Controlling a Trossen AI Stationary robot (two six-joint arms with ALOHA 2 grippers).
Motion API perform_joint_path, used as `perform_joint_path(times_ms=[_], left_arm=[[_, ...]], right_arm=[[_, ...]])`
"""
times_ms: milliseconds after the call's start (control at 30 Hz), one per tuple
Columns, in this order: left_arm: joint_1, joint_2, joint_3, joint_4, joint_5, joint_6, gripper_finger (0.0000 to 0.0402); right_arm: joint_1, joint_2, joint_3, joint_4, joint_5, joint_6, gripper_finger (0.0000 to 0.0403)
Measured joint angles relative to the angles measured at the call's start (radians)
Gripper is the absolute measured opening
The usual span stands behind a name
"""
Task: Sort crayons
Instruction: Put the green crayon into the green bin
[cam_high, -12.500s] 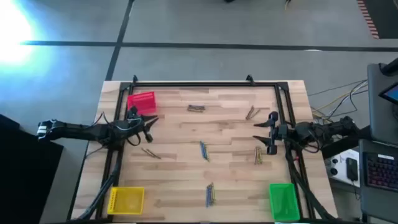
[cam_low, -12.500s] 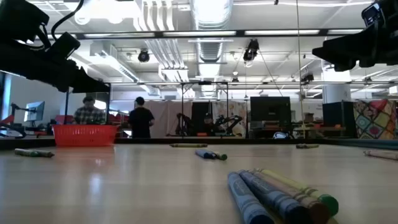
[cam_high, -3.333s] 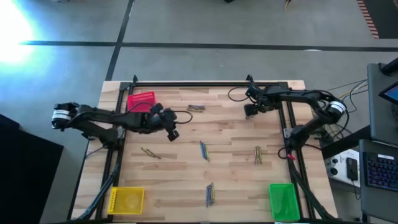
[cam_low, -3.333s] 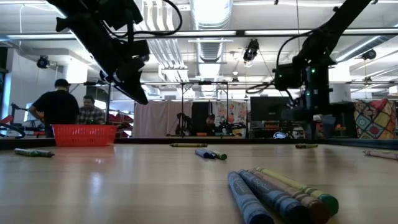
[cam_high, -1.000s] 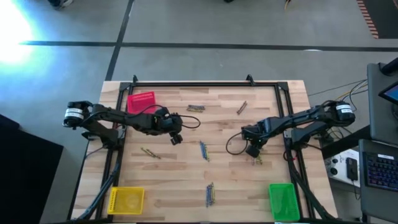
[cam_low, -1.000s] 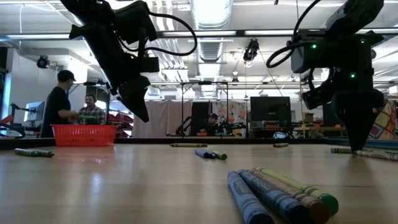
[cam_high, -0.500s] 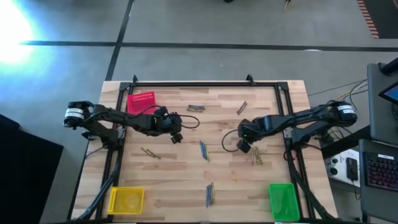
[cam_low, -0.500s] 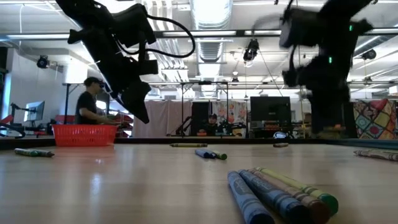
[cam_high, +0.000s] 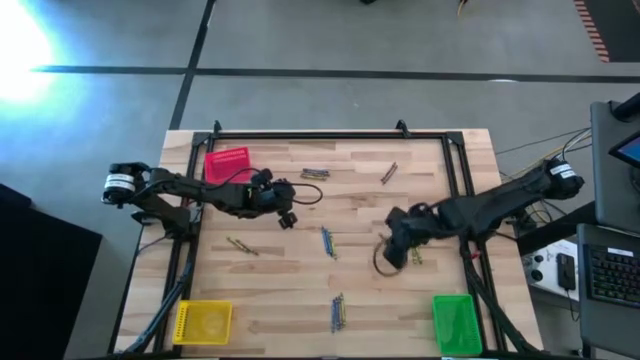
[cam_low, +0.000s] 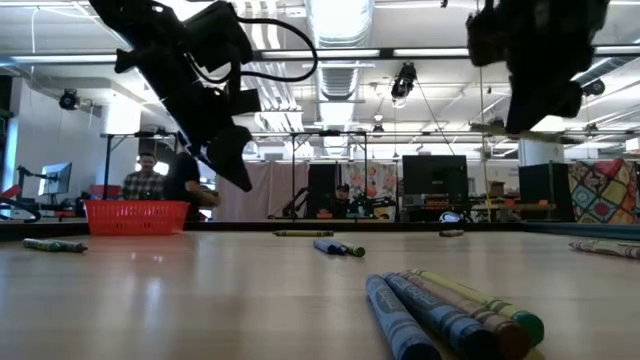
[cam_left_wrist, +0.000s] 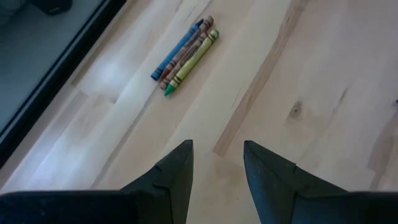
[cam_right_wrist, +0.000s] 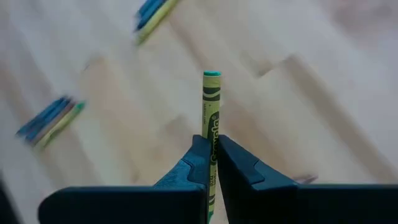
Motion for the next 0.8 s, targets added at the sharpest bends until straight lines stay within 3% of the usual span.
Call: perform_joint_path(times_ms=[200,533,667,800], left_arm=[[0.002,0.002,0.0,0.031,-0.007,0.004,0.0126],[0.002,0.002,0.0,0.067,-0.006,-0.003,0.0126],[0.003,0.015,-0.013,0.224,-0.017,-0.045,0.0126],[0.003,0.07,-0.031,0.392,0.033,-0.001,0.0126]], right_arm=[[0.162,0.056,0.1,-0.007,0.026,0.084,0.0013],[0.403,0.124,0.218,-0.229,-0.08,0.329,0.0013],[0.443,0.125,0.222,-0.236,-0.146,0.403,0.0013],[0.524,0.125,0.207,-0.244,-0.206,0.587,0.0013]])
